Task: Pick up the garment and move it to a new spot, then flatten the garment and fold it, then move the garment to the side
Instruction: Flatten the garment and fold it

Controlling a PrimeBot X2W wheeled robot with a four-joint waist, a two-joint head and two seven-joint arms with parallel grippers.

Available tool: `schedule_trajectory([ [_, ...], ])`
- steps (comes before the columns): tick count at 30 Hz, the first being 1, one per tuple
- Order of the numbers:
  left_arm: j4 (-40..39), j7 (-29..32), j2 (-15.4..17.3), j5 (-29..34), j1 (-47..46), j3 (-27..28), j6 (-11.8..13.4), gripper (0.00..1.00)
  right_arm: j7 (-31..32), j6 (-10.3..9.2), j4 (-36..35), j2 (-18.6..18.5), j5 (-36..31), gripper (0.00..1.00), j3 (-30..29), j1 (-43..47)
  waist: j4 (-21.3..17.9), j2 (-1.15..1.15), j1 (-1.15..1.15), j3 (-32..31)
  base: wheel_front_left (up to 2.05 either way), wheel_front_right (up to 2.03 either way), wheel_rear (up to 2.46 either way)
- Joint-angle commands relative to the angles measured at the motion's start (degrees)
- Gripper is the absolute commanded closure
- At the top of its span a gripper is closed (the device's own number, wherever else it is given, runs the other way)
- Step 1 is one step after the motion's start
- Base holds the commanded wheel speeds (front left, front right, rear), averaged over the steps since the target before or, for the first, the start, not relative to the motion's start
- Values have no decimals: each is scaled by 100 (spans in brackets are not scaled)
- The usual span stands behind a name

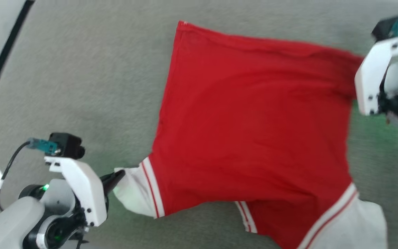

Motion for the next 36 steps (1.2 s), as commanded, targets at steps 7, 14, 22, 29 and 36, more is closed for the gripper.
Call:
schedule_trajectory([
  [7, -351, -109, 368, -176, 469, 165, 269, 100, 894, -13, -2215, -636, 1359, 100, 204, 1665, -758, 0, 0, -543, 0, 0, 0],
  [14, -593, -130, 532, -223, 628, 232, 401, 100, 1567, -12, -3830, -672, 1642, 100, -523, 3210, -961, 0, 0, -623, 0, 0, 0],
  [22, -672, -105, 524, -231, 578, 242, 390, 100, 1595, -12, -4400, 28, 1344, 100, -1502, 4695, -988, 0, 0, -562, 0, 0, 0],
  [29, -578, -73, 478, -192, 491, 212, 319, 100, 974, -22, -3799, 198, 937, 0, -1443, 4562, -996, 0, 0, -527, 0, 0, 0],
  [36, -572, -58, 472, -174, 499, 183, 307, 100, 1236, -13, -4695, 1, 958, 0, -1616, 4508, -949, 0, 0, -600, 0, 0, 0],
])
